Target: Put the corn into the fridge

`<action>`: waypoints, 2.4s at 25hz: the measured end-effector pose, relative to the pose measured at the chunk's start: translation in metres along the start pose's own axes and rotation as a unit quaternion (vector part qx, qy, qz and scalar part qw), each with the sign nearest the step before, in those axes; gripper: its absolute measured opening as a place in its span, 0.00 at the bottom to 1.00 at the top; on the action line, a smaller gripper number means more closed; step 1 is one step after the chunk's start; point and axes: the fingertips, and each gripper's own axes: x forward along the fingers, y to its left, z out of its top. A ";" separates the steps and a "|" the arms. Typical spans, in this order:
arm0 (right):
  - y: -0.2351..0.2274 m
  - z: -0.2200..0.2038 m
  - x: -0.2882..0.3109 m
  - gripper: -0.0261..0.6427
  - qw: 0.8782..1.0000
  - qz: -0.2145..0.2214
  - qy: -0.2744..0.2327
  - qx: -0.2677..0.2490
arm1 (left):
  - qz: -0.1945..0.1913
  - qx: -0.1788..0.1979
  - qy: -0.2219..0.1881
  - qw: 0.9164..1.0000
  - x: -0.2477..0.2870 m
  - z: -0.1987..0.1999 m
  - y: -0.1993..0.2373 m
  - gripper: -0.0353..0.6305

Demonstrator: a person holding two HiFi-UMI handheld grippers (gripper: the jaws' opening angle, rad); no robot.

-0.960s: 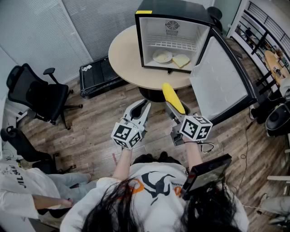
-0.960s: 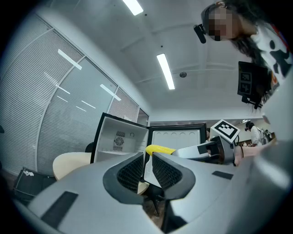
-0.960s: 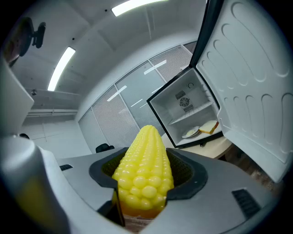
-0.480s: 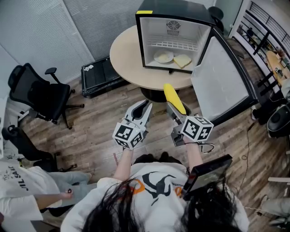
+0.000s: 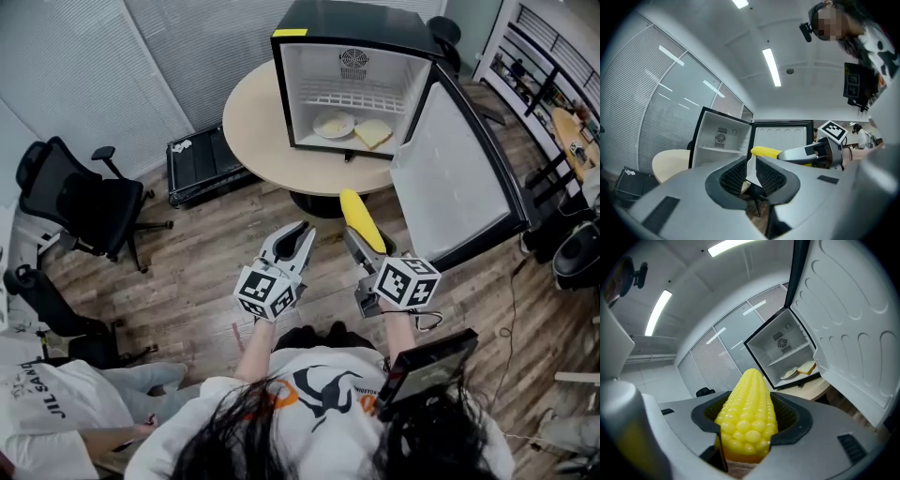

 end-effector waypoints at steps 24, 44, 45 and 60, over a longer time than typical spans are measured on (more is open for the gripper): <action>-0.042 0.010 0.003 0.43 0.999 0.034 0.029 -0.013 | 0.023 0.006 0.019 1.000 0.049 -0.017 -0.017 0.14; -0.066 0.031 0.090 0.43 0.999 0.018 0.030 0.007 | -0.003 0.011 0.040 0.999 0.114 -0.020 0.062 0.14; -0.066 0.032 0.098 0.43 0.999 0.017 0.031 0.009 | -0.004 0.010 0.042 0.999 0.117 -0.020 0.071 0.14; -0.065 0.054 0.211 0.43 0.999 -0.005 0.042 0.025 | -0.042 -0.017 0.039 0.998 0.170 -0.009 0.184 0.14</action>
